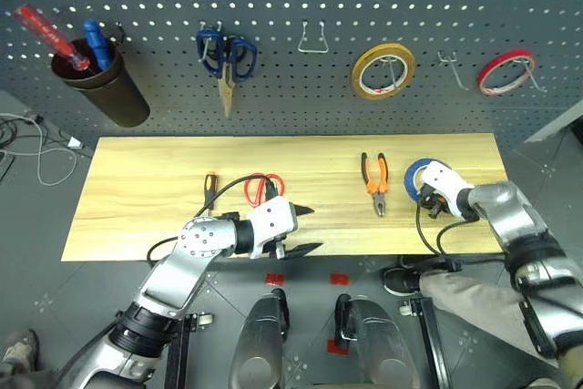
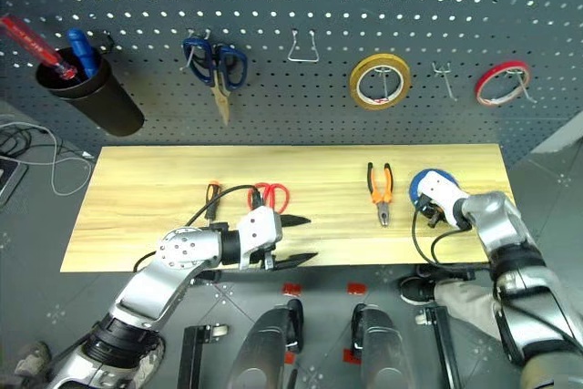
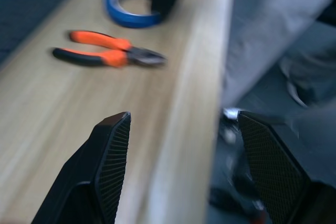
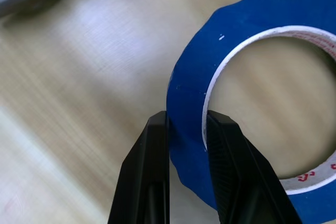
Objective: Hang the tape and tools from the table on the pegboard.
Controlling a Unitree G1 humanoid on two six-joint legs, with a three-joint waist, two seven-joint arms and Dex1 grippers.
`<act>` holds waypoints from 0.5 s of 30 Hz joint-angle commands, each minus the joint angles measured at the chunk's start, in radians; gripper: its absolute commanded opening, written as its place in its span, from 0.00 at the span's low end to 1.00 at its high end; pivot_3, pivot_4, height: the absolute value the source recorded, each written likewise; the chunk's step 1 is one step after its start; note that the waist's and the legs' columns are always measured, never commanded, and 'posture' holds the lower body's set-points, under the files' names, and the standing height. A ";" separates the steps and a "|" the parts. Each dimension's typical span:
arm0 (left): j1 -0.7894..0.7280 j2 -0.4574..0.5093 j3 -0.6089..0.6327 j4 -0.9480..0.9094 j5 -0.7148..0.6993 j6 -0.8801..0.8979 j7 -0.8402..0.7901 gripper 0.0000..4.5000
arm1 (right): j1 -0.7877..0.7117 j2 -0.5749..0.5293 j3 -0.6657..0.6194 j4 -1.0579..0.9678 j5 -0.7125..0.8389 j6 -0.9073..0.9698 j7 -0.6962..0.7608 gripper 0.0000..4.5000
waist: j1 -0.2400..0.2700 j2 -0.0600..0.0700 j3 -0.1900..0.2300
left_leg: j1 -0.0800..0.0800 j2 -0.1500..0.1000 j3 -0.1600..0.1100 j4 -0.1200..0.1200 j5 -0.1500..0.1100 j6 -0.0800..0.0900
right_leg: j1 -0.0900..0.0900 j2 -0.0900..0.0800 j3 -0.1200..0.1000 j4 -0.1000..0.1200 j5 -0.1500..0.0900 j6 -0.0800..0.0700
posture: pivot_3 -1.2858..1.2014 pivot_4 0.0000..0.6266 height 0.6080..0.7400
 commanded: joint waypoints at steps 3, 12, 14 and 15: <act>-0.014 -0.071 0.059 -0.035 -0.063 0.002 0.057 0.76 | 0.397 0.065 -0.207 -0.719 -0.051 0.120 -0.243 0.15 | -0.010 0.001 0.000 | -0.002 0.000 0.001 0.000 -0.001 0.000 | 0.000 -0.001 -0.002 0.000 -0.001 0.003 | 0.49 0.59 1.00; -0.135 -0.164 0.156 -0.059 -0.260 0.158 0.073 0.76 | 0.477 0.209 -0.184 -1.076 -0.203 -0.031 -0.465 0.15 | -0.052 -0.001 -0.002 | 0.002 0.002 0.003 0.002 0.001 -0.002 | -0.001 0.002 0.003 0.002 -0.001 0.015 | 0.48 0.56 1.00; -0.149 -0.157 0.159 -0.059 -0.268 0.170 0.064 0.76 | 0.390 0.183 -0.185 -0.989 -0.187 -0.074 -0.458 0.15 | -0.056 -0.002 -0.002 | 0.002 0.002 0.003 0.005 0.002 -0.001 | 0.000 0.002 0.004 0.003 0.001 0.015 | 0.48 0.55 1.00; -0.153 -0.153 0.160 -0.056 -0.266 0.169 0.061 0.76 | 0.353 0.172 -0.183 -0.943 -0.176 -0.097 -0.453 0.15 | -0.057 -0.002 -0.002 | 0.003 0.002 0.002 0.006 0.002 0.000 | 0.001 0.002 0.004 0.003 0.001 0.015 | 0.48 0.55 1.00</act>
